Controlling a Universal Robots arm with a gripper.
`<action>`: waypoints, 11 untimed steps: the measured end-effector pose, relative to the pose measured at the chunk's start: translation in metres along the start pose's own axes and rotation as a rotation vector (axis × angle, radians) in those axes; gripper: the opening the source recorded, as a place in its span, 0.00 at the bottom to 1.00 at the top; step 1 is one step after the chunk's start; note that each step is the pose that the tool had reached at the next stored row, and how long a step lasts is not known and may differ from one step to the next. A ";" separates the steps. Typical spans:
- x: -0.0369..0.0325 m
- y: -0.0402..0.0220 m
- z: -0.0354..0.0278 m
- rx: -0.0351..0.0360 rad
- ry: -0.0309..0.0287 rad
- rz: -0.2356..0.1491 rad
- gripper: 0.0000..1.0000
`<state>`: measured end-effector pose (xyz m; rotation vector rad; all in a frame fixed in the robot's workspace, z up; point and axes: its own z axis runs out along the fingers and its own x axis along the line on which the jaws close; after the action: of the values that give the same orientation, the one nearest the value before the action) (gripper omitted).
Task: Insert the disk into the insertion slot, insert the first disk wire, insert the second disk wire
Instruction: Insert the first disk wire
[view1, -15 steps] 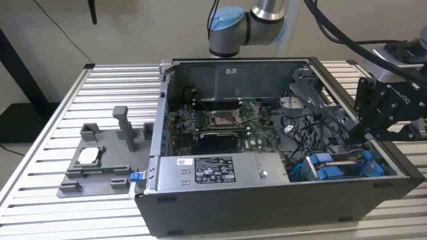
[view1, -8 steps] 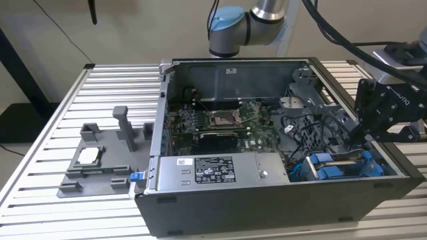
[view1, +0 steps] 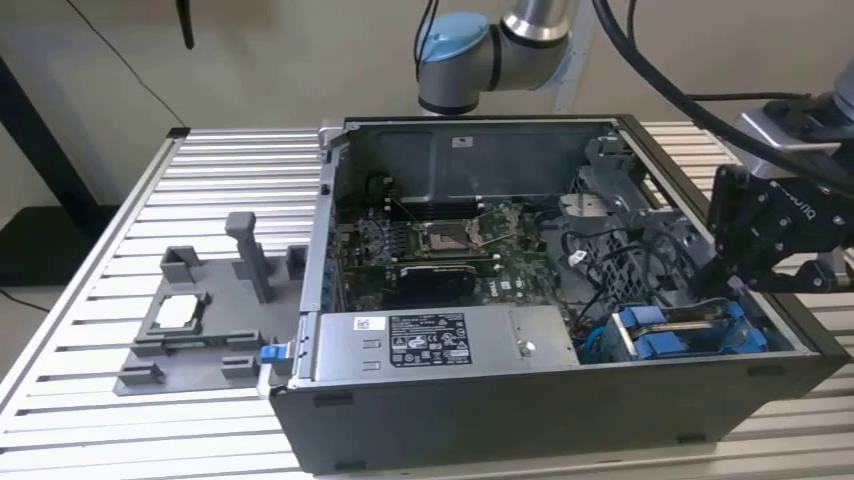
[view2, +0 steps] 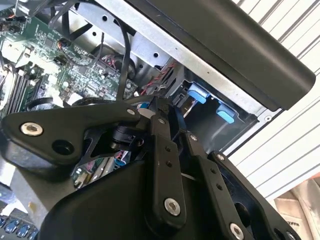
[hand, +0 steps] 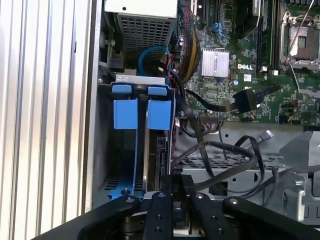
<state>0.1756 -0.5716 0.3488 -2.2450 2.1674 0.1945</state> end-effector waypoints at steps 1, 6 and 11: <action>0.0008 0.0000 0.0005 0.0001 0.0003 0.002 0.19; 0.0035 -0.0002 0.0039 0.0009 0.0028 0.010 0.19; 0.0049 -0.0003 0.0056 0.0018 0.0074 0.021 0.19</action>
<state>0.1756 -0.5760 0.3427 -2.2263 2.1948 0.1848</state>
